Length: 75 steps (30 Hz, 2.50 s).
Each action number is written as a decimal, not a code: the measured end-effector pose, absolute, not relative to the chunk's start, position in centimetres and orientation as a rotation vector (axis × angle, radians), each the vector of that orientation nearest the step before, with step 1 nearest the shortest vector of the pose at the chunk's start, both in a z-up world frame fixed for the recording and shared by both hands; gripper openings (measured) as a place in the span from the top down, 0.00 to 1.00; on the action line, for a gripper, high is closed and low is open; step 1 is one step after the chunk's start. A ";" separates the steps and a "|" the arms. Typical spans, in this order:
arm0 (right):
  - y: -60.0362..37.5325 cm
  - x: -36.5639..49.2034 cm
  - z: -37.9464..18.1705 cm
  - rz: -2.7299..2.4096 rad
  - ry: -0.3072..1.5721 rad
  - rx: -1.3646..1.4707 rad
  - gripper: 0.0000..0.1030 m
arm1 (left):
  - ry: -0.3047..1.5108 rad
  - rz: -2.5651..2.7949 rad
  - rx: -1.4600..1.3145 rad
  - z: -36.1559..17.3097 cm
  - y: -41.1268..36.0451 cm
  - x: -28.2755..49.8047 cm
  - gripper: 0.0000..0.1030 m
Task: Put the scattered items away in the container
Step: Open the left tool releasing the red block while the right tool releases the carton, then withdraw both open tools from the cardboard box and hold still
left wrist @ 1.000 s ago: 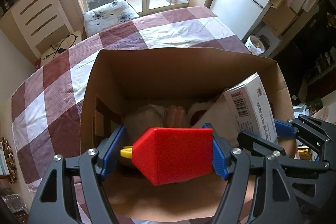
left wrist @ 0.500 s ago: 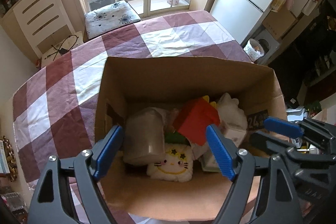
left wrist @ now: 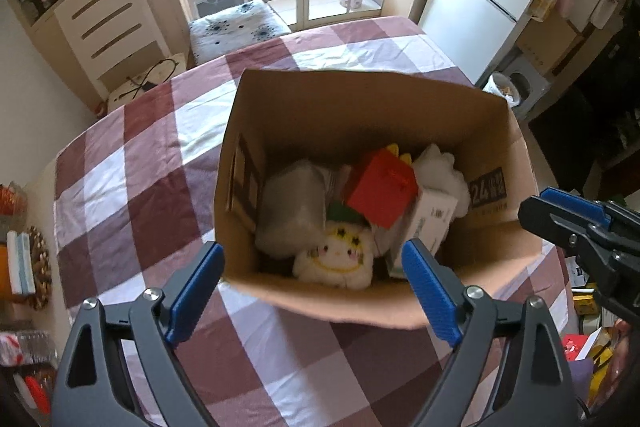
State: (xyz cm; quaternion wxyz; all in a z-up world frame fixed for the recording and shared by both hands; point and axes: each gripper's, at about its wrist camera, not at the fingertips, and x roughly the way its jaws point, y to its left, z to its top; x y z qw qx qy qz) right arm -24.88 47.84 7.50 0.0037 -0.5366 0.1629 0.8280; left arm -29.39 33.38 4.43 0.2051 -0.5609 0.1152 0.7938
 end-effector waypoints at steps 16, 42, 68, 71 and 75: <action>45.4 -21.5 7.5 2.515 0.471 -1.661 0.60 | 0.305 2.270 -1.631 6.2 30.3 -25.6 0.11; 43.5 -21.9 7.7 2.479 0.280 -1.639 0.60 | 0.387 2.276 -1.612 5.8 32.1 -26.3 0.11; 45.1 -22.5 7.9 2.449 0.259 -1.610 0.60 | 0.385 2.255 -1.582 5.5 33.8 -27.2 0.11; 45.2 -22.5 7.9 2.450 0.256 -1.608 0.60 | 0.381 2.253 -1.582 5.5 33.8 -27.2 0.11; 45.0 -22.5 7.9 2.451 0.253 -1.612 0.60 | 0.392 2.252 -1.580 5.4 33.8 -27.2 0.11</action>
